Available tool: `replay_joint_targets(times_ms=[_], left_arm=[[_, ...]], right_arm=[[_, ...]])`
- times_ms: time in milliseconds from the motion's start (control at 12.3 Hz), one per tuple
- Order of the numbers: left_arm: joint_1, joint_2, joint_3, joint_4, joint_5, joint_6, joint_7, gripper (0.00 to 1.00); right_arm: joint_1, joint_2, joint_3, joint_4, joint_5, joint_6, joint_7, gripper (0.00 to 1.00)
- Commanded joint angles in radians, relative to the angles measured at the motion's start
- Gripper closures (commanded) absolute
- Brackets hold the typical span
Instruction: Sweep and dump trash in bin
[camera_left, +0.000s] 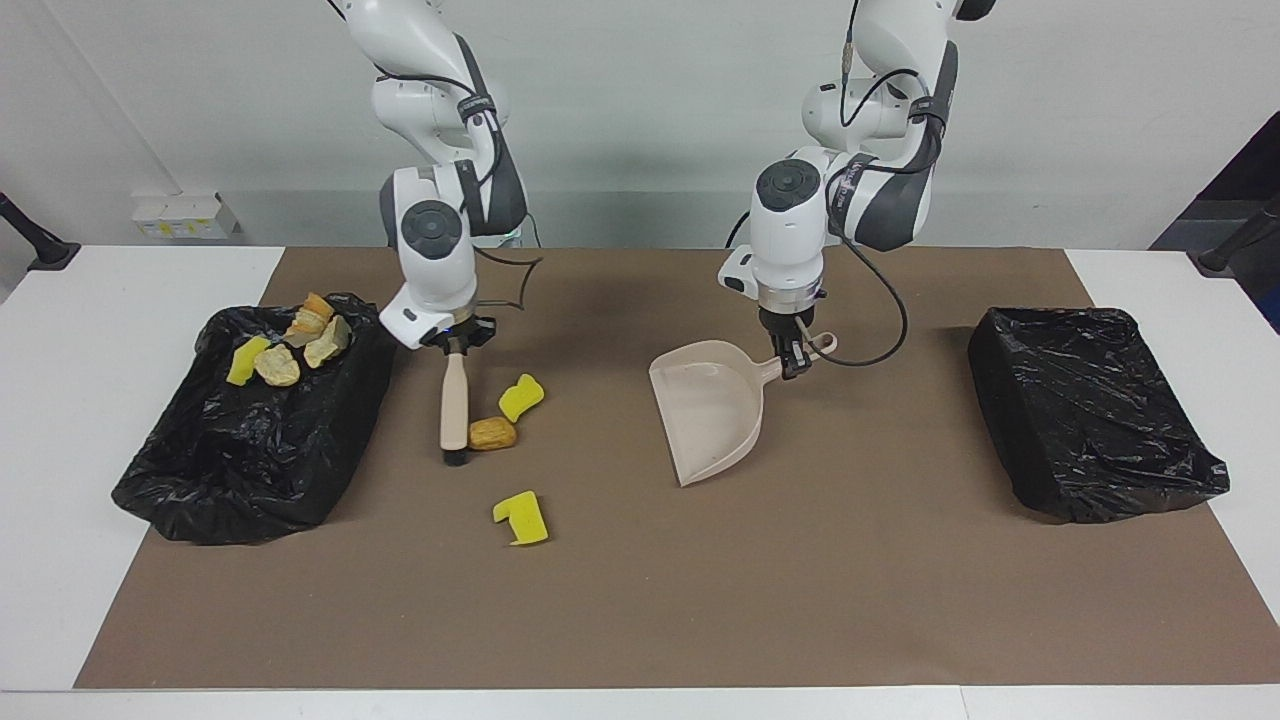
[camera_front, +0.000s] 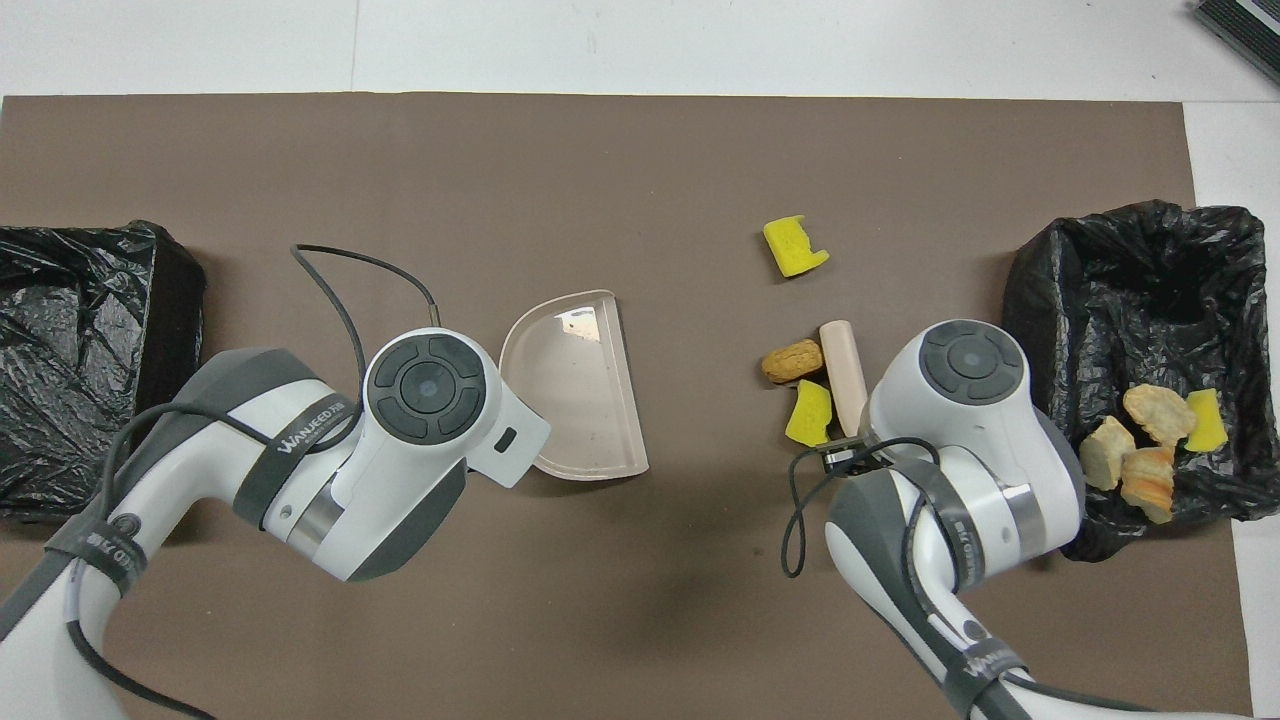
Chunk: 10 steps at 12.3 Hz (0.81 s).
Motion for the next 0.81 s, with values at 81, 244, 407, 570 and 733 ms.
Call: replay_joint_targets(times_ms=[81, 244, 407, 570, 733], left_arm=[[0.006, -0.032, 0.003, -0.044, -0.030, 0.033, 0.021, 1.00], [0.004, -0.039, 0.003, -0.077, -0.035, 0.038, 0.011, 1.00], [0.004, -0.041, 0.003, -0.079, -0.053, 0.062, 0.011, 1.00], [-0.003, -0.027, 0.003, -0.087, -0.056, 0.073, -0.027, 1.00], [-0.014, -0.024, 0.003, -0.091, -0.056, 0.084, -0.061, 1.00]], right_arm=[[0.109, 0.107, 0.000, 0.139, 0.104, -0.015, -0.016, 1.00], [0.144, 0.111, 0.021, 0.145, 0.147, -0.001, -0.027, 1.00], [0.166, 0.111, 0.024, 0.147, 0.314, 0.053, -0.033, 1.00], [0.218, 0.116, 0.024, 0.185, 0.341, 0.097, -0.023, 1.00], [0.201, 0.136, 0.024, 0.285, 0.353, 0.026, -0.018, 1.00]])
